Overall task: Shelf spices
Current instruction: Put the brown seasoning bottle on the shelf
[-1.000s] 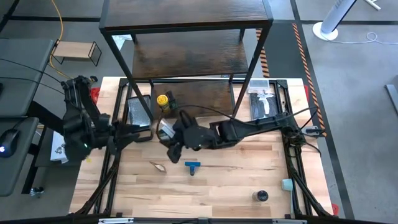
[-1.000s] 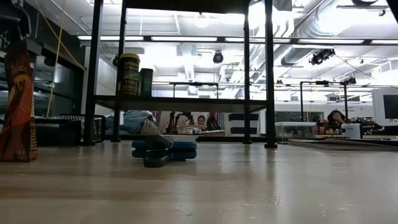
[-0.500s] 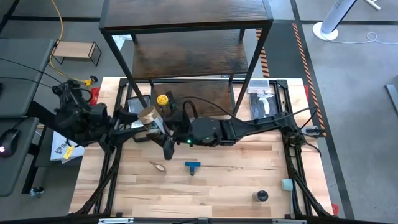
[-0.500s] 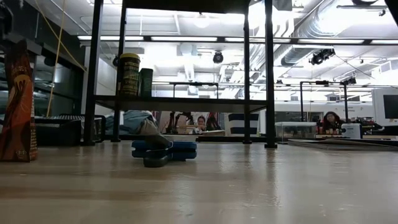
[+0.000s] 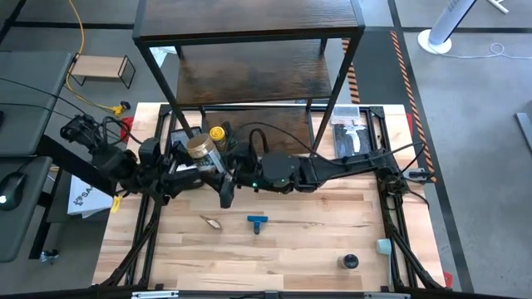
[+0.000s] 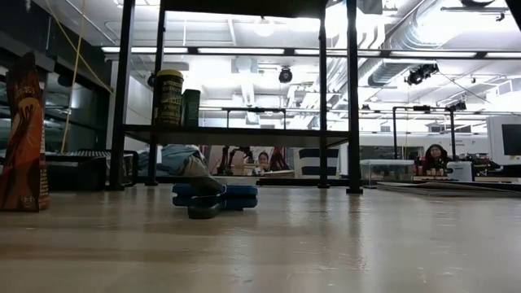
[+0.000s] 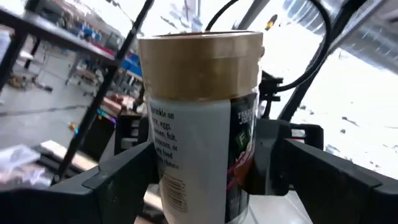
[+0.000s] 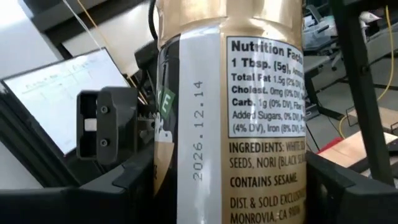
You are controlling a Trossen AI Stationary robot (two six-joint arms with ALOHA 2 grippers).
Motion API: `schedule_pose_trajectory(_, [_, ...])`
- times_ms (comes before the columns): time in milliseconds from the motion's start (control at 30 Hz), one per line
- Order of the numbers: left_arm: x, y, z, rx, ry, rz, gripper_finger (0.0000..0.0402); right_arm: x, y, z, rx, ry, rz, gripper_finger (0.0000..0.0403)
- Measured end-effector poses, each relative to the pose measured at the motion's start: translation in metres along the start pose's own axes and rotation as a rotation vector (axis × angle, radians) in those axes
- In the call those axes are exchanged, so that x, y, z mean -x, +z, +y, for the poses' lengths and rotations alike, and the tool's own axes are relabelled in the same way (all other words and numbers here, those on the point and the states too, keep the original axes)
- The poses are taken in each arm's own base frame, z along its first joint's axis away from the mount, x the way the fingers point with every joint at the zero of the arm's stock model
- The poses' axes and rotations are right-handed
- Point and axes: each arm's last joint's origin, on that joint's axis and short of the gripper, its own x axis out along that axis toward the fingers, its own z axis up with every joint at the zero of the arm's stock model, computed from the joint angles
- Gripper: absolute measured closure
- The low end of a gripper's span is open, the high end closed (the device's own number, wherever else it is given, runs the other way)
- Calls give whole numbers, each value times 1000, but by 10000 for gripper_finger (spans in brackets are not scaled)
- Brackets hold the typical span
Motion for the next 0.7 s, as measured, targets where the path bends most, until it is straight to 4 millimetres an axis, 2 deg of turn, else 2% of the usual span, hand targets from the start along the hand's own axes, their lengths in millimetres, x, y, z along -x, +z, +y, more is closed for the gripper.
schedule_pose_trajectory(233, [-7, 6, 5, 8, -43, -40, 51, 0, 2, 0, -24, 71, 33, 144])
schedule_pose_trajectory(367, [-12, 6, 7, 8, -51, -55, 51, -3, -12, 0, -30, 122, 123, 144])
schedule_pose_trajectory(467, [-16, 7, 11, 34, -69, -58, 51, -4, -14, 0, -30, 120, 134, 144])
schedule_pose_trajectory(700, [-26, -13, 11, 111, -140, 87, 51, -4, -10, -1, 8, 111, 98, 144])
